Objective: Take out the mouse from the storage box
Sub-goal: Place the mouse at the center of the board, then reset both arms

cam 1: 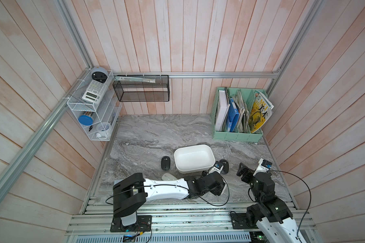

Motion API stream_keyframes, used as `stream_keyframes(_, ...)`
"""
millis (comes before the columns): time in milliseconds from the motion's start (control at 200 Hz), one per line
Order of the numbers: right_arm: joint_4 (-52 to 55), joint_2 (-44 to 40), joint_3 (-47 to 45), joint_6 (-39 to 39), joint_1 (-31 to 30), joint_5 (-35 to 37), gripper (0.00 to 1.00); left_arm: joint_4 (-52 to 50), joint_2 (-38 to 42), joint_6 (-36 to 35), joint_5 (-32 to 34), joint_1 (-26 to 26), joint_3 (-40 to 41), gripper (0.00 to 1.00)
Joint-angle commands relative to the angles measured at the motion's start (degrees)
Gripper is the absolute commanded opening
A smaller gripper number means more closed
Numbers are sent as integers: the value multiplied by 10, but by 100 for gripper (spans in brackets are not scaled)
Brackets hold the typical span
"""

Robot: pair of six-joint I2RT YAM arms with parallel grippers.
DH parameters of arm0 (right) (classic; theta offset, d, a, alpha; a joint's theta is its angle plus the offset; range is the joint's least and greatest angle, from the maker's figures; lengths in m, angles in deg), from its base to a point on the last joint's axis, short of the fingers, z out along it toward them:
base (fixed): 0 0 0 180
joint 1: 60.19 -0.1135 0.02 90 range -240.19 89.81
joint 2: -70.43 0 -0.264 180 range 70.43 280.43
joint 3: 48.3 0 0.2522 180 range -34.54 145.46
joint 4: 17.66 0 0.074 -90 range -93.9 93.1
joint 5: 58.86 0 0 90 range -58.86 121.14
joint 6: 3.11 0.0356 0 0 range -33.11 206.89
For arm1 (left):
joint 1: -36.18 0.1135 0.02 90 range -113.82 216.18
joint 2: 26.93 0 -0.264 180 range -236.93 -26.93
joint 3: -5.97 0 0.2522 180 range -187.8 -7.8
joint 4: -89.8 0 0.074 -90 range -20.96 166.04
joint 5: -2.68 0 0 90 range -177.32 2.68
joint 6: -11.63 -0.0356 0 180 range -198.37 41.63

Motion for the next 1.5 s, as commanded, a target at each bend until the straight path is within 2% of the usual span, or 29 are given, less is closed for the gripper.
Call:
stream_keyframes(0,38,10,56,22,1,-71,98,55,74,-23,74,0,62,87)
stream_keyframes(75,62,24,83,8,2,-99,98,53,125,-29,117,2,104,92)
stream_keyframes(120,78,34,99,-5,1,-108,98,47,152,-29,136,6,124,100)
stream_keyframes(205,96,50,112,-11,0,-126,97,50,194,-30,127,17,170,100)
stream_keyframes(335,70,64,95,5,-4,-162,98,97,241,10,132,25,250,100)
stream_keyframes(485,56,65,80,10,-44,-124,98,106,285,63,213,26,314,100)
stream_keyframes(620,50,88,81,6,-118,-54,97,81,346,73,312,37,352,100)
stream_keyframes(690,52,106,90,2,-172,-1,98,97,402,46,308,57,376,100)
stream_keyframes(850,40,144,129,-29,-259,90,97,34,518,14,310,164,374,100)
stream_keyframes(1025,-11,180,172,-96,-263,127,98,45,557,-50,284,342,361,100)
stream_keyframes(1135,-74,198,165,-148,-259,251,98,91,544,-84,241,451,364,100)
stream_keyframes(1205,-110,210,162,-195,-238,292,98,118,516,-103,211,519,367,100)
stream_keyframes(1310,-157,230,152,-240,-179,282,97,150,473,-100,160,612,376,100)
stream_keyframes(1370,-172,241,141,-242,-137,256,98,204,446,-127,166,632,397,100)
stream_keyframes(1495,-208,262,106,-222,-44,202,98,351,392,-209,160,634,448,100)
